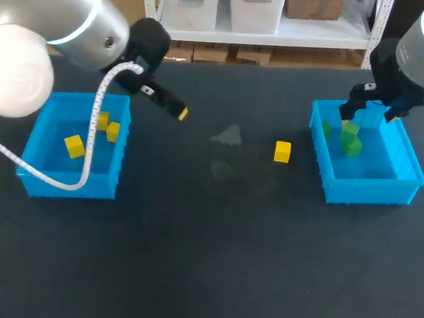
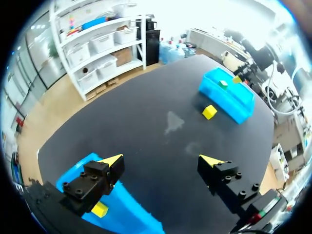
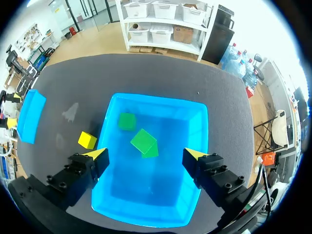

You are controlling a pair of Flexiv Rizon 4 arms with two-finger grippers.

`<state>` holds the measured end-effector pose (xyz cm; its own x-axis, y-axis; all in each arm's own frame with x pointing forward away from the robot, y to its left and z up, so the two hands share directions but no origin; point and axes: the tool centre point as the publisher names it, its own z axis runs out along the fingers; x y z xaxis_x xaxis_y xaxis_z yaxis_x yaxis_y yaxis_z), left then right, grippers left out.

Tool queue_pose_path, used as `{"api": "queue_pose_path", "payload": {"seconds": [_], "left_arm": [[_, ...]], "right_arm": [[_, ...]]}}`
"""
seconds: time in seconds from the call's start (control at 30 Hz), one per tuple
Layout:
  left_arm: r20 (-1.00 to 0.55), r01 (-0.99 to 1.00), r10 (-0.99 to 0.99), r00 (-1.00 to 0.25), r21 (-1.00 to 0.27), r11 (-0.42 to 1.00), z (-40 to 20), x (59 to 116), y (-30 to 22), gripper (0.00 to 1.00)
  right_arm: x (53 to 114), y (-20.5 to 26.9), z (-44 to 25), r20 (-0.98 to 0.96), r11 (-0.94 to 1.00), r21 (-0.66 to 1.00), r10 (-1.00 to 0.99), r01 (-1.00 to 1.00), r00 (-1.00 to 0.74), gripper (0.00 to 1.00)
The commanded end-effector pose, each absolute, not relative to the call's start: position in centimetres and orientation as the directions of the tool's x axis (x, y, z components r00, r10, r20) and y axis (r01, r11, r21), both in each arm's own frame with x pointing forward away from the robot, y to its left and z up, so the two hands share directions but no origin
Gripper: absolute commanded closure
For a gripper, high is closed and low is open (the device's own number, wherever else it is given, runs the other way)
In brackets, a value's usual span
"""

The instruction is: Put the green cubes in the right bin and the yellow cubes in the left bin.

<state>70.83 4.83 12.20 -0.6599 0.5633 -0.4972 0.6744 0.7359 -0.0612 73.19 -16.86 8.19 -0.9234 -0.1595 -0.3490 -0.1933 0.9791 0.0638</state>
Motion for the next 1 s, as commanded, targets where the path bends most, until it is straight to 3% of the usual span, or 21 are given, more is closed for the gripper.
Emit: {"api": "queue_pose_path", "payload": {"seconds": [0.03,1.0], "left_arm": [[-0.470,0.701,0.600,-0.648,-0.058,0.711,11.8,71.7,2.3,0.00],[-0.420,0.914,0.826,-0.376,-0.019,0.406,9.8,70.6,-10.3,0.00]], "right_arm": [[73.0,-16.9,8.2,-0.353,0.980,0.062,-0.158,-0.192,-0.922,0.00],[73.0,-16.9,8.2,-0.353,0.980,0.062,-0.158,-0.192,-0.922,0.00]]}}
